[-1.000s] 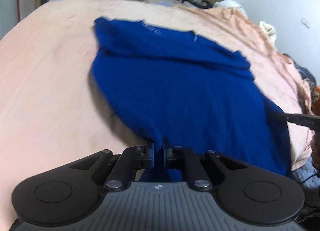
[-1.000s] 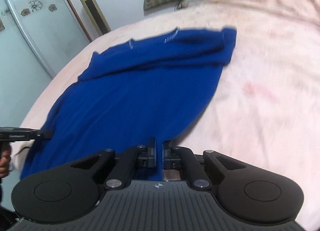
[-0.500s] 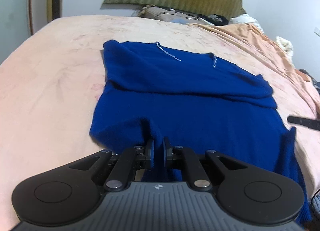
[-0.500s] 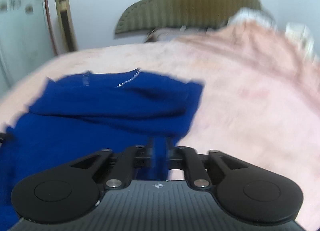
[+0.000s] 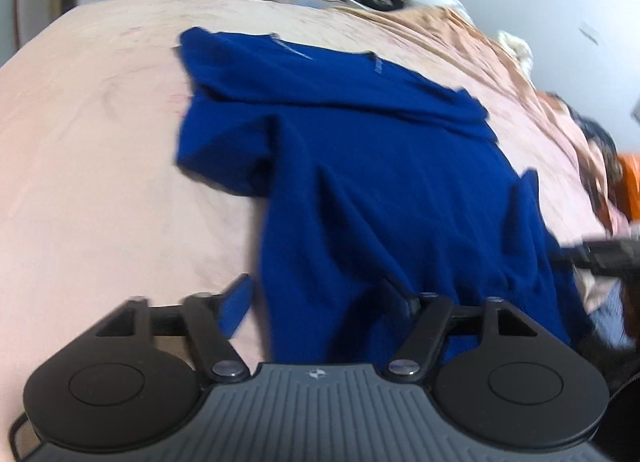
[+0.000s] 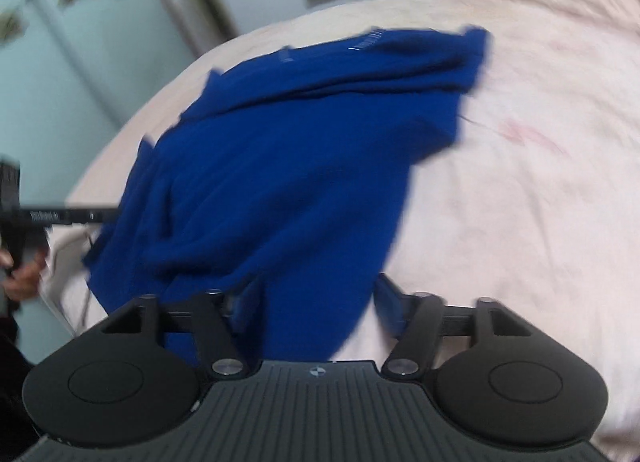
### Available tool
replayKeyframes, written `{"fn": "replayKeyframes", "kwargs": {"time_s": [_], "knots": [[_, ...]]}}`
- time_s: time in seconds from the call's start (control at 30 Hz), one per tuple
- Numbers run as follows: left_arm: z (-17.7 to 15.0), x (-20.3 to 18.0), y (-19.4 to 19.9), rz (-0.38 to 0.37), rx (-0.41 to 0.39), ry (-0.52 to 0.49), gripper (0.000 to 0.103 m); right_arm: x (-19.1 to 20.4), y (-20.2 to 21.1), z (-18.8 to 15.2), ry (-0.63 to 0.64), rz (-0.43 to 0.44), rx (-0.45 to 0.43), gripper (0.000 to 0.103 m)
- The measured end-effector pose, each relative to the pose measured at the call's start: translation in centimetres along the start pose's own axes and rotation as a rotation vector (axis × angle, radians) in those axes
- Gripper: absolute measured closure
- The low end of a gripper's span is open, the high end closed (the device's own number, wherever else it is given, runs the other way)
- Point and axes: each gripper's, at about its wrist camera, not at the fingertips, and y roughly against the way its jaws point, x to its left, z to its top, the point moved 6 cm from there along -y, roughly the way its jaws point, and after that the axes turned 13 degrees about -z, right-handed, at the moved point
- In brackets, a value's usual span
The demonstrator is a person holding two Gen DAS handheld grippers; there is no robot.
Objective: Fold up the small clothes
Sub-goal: 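Lift the hem with both tools and fold it toward the collar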
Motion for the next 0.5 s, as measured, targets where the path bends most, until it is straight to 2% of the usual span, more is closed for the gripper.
{"fn": "replayKeyframes", "kwargs": {"time_s": [0.03, 0.07, 0.1, 0.2, 0.3, 0.33, 0.37, 0.4, 0.47, 0.5], "knots": [[-0.1, -0.3, -0.2, -0.001, 0.005, -0.009, 0.076, -0.1, -0.8, 0.8, -0.001, -0.023, -0.005, 0.098], [-0.1, -0.5, -0.4, -0.005, 0.002, -0.005, 0.087, -0.4, -1.2, 1.4, -0.015, -0.019, -0.016, 0.097], [-0.2, -0.6, -0.7, -0.014, -0.003, 0.009, 0.093, -0.7, -1.5, 2.1, -0.016, -0.038, -0.034, 0.098], [0.2, -1.2, -0.9, -0.028, -0.034, 0.026, 0.094, -1.3, -1.9, 4.4, 0.051, -0.162, -0.119, 0.098], [0.5, -2.1, -1.6, -0.023, -0.042, -0.005, 0.094, -2.6, -2.5, 6.8, 0.068, -0.212, -0.166, 0.098], [0.4, -2.1, -2.0, -0.017, -0.029, -0.005, 0.094, -3.0, -3.0, 7.1, 0.061, -0.201, -0.147, 0.097], [0.4, -2.0, -2.3, -0.01, -0.02, 0.001, 0.094, -3.5, -3.5, 7.2, 0.04, -0.185, -0.127, 0.087], [0.4, -1.8, -2.3, -0.013, -0.021, 0.01, 0.094, -3.8, -3.4, 7.1, 0.009, -0.168, -0.117, 0.086], [0.2, -1.6, -1.8, -0.034, -0.027, 0.027, 0.093, -4.2, -2.8, 6.3, -0.026, -0.161, -0.102, 0.069], [0.1, -1.4, -1.6, -0.041, -0.029, 0.033, 0.092, -4.5, -2.2, 5.6, -0.042, -0.164, -0.095, 0.064]]}}
